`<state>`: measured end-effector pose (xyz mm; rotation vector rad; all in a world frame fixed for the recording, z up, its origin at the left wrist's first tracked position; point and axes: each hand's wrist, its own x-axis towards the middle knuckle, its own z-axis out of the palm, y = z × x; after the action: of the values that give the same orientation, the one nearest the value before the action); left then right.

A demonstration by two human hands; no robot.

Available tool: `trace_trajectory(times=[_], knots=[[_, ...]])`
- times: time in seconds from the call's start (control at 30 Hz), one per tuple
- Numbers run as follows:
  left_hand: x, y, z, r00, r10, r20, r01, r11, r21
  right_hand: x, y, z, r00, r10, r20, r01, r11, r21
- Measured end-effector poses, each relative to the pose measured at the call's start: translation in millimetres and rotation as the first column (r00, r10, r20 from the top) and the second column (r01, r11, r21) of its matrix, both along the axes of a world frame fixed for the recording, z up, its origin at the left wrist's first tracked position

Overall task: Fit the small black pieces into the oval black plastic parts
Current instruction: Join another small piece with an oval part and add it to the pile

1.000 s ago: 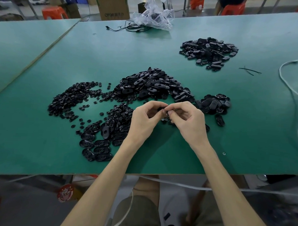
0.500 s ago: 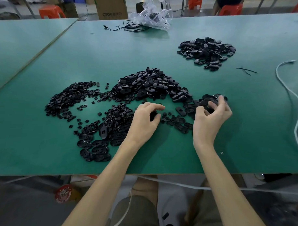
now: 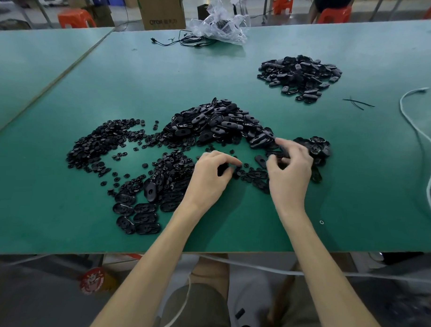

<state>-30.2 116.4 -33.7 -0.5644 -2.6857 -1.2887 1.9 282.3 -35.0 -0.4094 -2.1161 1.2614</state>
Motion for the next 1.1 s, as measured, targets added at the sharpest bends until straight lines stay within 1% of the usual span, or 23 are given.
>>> trace_trajectory(times=[0.1,0.17,0.23,0.5,0.67,0.8,0.9,1.0,1.1], knots=[[0.9,-0.3,0.2,1.0,0.01,-0.01,-0.01,0.999,0.043,-0.8,-3.7,-5.6,0.987,0.012,0.159,-0.049,0.971,0.235],[1.0,-0.5,-0.4,1.0,0.006,-0.013,-0.006,0.999,0.032,-1.5,-4.6,-8.1,0.969,-0.024,0.245,-0.053,0.951,0.303],[1.0,-0.6,-0.4,1.0,0.009,-0.009,-0.008,1.0,0.026,-1.9,-4.3,-9.6,0.961,-0.039,0.275,-0.054,0.945,0.321],[0.6,0.0,-0.6,0.999,0.03,-0.017,-0.029,0.997,0.072,-1.4,-4.6,-9.8,0.962,-0.028,0.272,-0.06,0.949,0.31],[-0.1,-1.2,-0.6,0.999,0.039,-0.013,-0.037,0.993,0.109,-1.8,-5.3,-7.6,0.968,0.002,0.251,-0.074,0.958,0.276],[0.2,-1.0,0.0,0.999,0.047,-0.008,-0.045,0.988,0.146,-1.3,-5.0,-6.2,0.975,0.083,0.207,-0.122,0.976,0.179],[-0.1,-1.2,1.0,0.997,0.07,-0.013,-0.066,0.982,0.174,-0.7,-6.4,-3.5,0.986,0.094,0.141,-0.112,0.986,0.125],[0.3,-1.8,2.1,0.997,0.073,-0.02,-0.069,0.987,0.147,0.5,-7.8,-1.3,0.987,0.137,0.084,-0.144,0.986,0.088],[0.0,-1.3,0.4,0.996,0.092,-0.014,-0.091,0.994,0.065,0.0,-7.5,-1.8,0.987,0.145,0.063,-0.151,0.984,0.097]])
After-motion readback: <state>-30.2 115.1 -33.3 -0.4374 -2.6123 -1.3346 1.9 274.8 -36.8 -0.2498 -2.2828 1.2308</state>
